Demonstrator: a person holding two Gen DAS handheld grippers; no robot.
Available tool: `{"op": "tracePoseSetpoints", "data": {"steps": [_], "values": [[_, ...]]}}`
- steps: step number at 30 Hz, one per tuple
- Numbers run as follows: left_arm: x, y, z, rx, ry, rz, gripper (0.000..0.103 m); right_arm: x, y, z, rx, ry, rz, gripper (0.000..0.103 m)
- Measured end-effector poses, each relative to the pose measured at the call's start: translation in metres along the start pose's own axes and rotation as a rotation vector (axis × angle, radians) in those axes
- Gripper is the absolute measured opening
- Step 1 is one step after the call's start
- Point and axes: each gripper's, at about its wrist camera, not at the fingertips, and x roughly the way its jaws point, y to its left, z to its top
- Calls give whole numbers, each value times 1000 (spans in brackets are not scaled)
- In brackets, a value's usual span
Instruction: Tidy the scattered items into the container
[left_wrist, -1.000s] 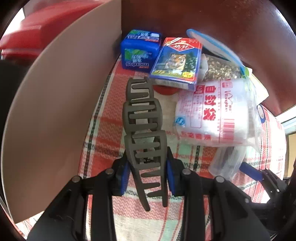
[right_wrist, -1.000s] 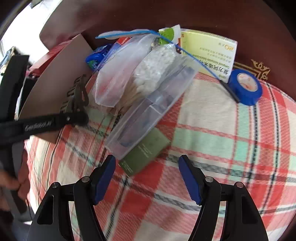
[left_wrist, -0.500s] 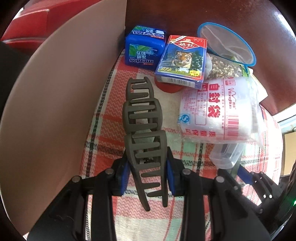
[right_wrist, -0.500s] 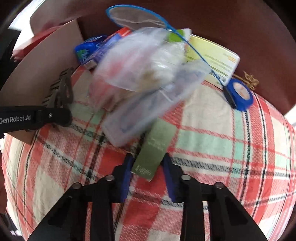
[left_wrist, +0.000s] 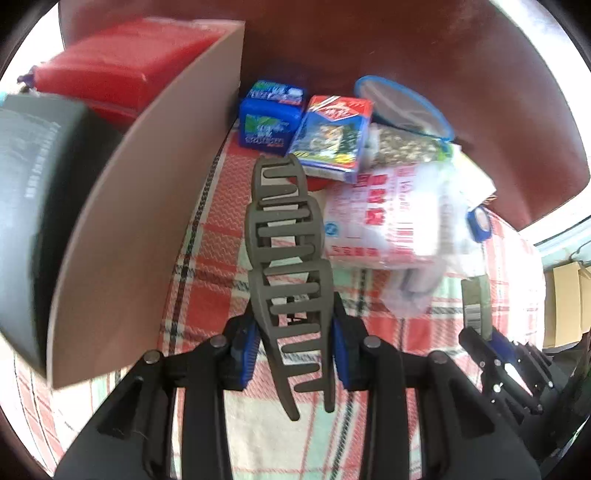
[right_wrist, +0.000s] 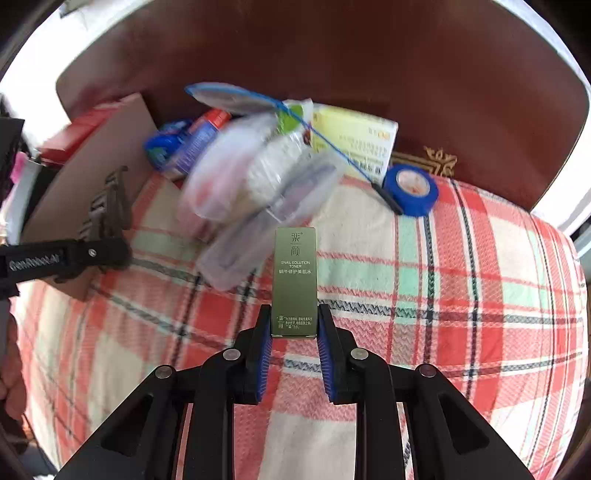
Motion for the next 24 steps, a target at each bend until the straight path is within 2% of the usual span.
{"op": "tracePoseSetpoints", "data": {"steps": [2,8,13,19,24], "values": [[-17,-4,-9,2,-14,-6,33,-13,1,3,-6,-21,9,24],[-55,-7,0,-23,-52,-15,33,-56,21,27,-16,-71,57,24],[-104,-3,14,-63,-105,-4,33,-83,52,65,-60,-100,169,24],[-159,36,35,-94,-155,38,34,-104,109,118,-120,-136,326,24],[-190,93,54,-120,-174,83,33,-96,173,158,-161,-113,455,24]]}}
